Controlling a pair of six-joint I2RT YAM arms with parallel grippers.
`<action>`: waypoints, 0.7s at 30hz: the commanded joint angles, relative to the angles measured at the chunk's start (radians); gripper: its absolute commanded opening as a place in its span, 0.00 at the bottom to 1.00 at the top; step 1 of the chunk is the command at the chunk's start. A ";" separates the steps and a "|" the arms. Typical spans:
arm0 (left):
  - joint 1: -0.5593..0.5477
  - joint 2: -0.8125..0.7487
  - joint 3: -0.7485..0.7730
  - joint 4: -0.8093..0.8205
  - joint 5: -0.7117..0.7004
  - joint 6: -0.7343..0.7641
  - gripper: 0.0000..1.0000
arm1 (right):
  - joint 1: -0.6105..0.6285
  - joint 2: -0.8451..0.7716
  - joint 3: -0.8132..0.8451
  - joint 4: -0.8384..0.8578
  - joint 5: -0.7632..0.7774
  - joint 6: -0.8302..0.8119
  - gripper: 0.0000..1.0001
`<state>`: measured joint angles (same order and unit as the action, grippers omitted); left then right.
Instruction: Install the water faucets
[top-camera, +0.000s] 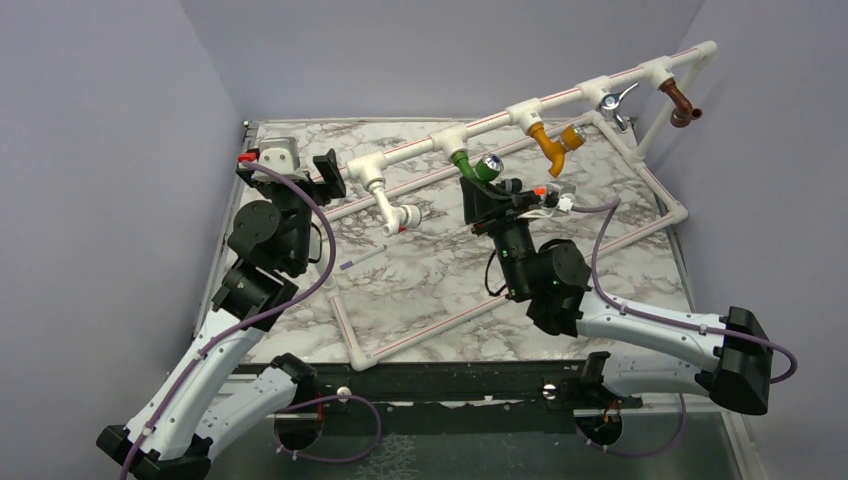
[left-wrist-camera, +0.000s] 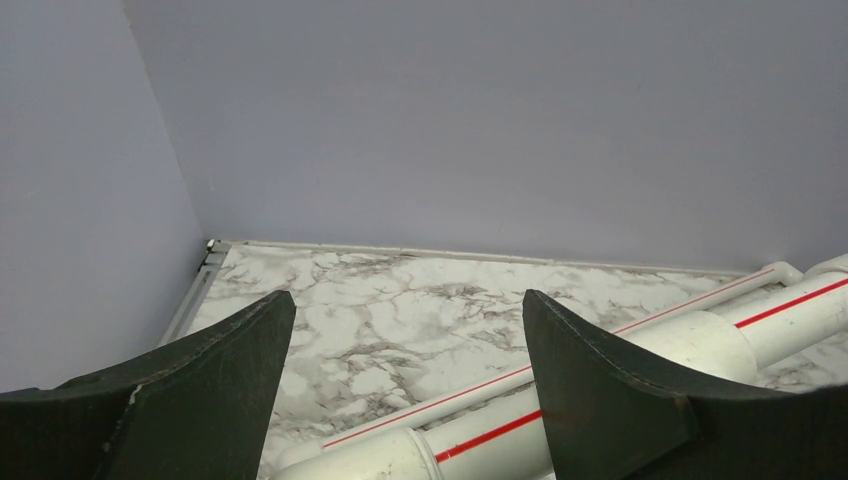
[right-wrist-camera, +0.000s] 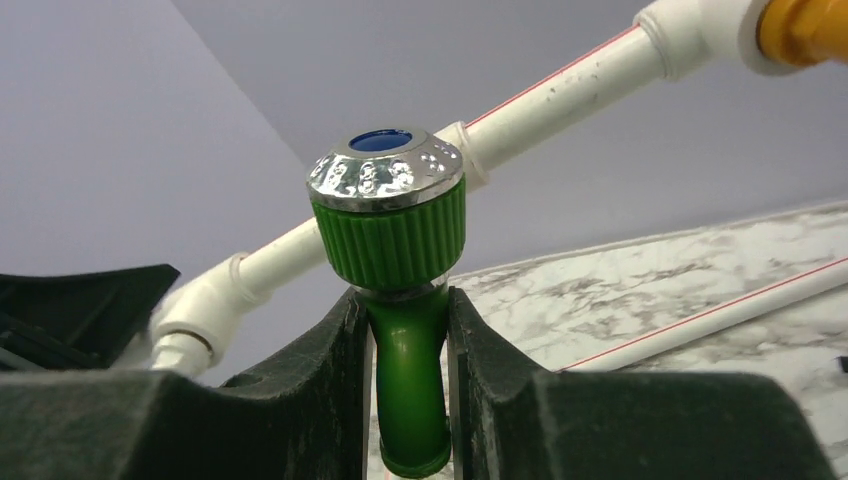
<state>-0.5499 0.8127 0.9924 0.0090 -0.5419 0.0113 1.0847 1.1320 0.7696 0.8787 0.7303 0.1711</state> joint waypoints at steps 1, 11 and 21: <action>-0.008 0.021 -0.017 -0.084 0.058 -0.004 0.85 | 0.003 -0.032 -0.016 0.070 0.113 0.369 0.00; -0.008 0.023 -0.017 -0.084 0.059 -0.006 0.85 | 0.003 -0.084 0.159 -0.638 0.260 1.079 0.00; -0.008 0.026 -0.017 -0.084 0.060 -0.005 0.85 | 0.003 -0.107 0.143 -0.716 0.221 1.300 0.01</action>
<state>-0.5503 0.8127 0.9924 0.0086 -0.5316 0.0086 1.0874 1.0546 0.8986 0.3023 0.8837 1.2724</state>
